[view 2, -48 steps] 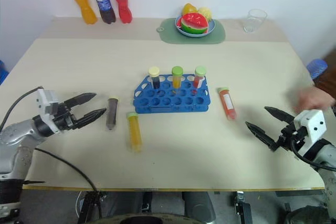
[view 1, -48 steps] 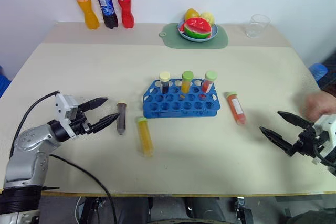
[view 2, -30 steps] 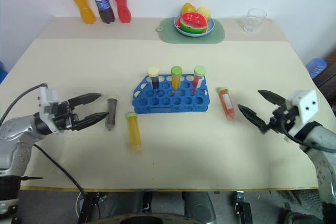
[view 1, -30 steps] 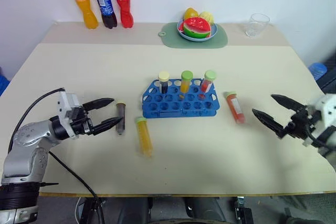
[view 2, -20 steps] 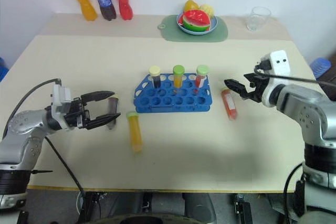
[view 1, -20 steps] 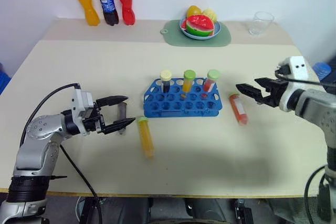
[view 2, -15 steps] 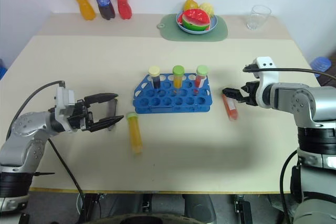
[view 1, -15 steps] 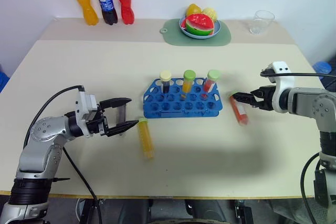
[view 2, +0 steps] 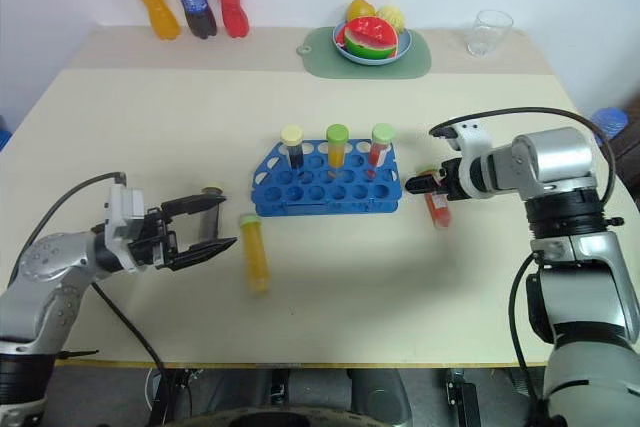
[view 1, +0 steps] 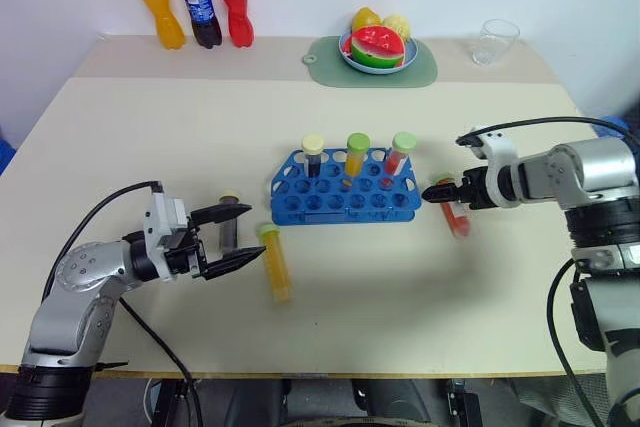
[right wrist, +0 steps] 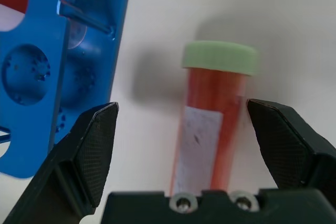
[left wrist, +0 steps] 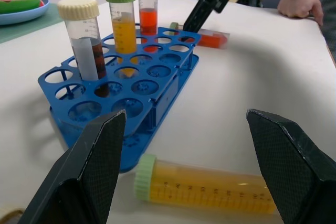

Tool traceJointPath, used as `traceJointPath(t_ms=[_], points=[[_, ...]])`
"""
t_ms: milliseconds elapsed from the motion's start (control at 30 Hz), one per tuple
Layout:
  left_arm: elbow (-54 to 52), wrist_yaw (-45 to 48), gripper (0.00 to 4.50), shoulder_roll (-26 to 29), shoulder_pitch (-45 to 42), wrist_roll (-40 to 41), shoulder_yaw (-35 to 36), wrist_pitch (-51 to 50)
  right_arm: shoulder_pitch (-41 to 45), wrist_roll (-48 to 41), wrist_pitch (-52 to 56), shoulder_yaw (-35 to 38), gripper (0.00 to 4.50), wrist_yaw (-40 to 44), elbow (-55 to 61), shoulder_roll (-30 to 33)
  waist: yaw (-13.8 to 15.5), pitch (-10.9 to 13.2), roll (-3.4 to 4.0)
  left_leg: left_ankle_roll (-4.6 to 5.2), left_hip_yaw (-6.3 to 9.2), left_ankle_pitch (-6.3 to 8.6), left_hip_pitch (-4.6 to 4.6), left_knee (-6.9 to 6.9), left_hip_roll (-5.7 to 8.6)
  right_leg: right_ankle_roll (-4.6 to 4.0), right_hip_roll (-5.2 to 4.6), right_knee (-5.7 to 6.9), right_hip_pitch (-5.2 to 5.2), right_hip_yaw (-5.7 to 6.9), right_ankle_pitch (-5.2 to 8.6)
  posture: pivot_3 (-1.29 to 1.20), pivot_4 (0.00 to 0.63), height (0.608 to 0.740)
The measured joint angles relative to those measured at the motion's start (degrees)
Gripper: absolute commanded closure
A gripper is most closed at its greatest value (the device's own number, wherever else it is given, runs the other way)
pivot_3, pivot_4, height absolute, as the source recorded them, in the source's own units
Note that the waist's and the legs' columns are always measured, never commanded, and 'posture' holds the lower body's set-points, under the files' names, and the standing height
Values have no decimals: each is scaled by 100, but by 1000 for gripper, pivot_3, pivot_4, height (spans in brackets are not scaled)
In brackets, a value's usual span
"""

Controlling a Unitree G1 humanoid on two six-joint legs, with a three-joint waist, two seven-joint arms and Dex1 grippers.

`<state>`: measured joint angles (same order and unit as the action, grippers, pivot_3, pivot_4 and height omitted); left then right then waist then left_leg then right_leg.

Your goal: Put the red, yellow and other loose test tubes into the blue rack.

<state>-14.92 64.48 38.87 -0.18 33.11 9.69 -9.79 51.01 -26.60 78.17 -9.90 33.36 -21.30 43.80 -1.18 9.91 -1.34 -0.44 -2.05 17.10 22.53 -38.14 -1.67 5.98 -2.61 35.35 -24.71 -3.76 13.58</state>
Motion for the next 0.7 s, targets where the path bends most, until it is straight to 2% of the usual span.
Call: traceJointPath(t_ms=[67, 233, 267, 533, 700], points=[[-91, -53, 684, 0, 55, 8, 18, -15, 93, 204, -209, -212, 1038, 145, -183, -2, -2, -2, -2, 0, -2, 0, -7, -2, 0, -1, 0, -1, 7, 0, 1, 0, 150, 740], [-176, -131, 684, 0, 193, 11, 29, -80, 165, 693, -590, -562, 3418, 512, -399, 21, -18, -8, -9, 0, -2, 0, -13, -4, -1, -4, 2, 2, 11, 0, 2, 0, 150, 740], [-182, -144, 684, 0, 199, 11, 30, -85, 169, 754, -618, -589, 3675, 583, -399, 20, -21, -9, -9, 0, -2, 0, -13, -4, -2, -4, 4, 3, 11, 0, 2, 0, 150, 740], [-223, -219, 684, -13, 214, 11, 31, -84, -64, 991, -919, -544, 3678, 1011, -159, 162, -2, -9, -9, 0, -3, 0, -12, -4, -2, -1, 2, 2, 11, 0, 0, 0, 150, 740], [-197, -255, 684, -64, 156, 9, 32, -60, -1168, 215, -1190, 750, 3678, 1674, 988, 466, 56, -5, -2, 0, 7, 1, -2, -1, -1, 3, 0, 1, 8, 3, -2, 0, 150, 740]])
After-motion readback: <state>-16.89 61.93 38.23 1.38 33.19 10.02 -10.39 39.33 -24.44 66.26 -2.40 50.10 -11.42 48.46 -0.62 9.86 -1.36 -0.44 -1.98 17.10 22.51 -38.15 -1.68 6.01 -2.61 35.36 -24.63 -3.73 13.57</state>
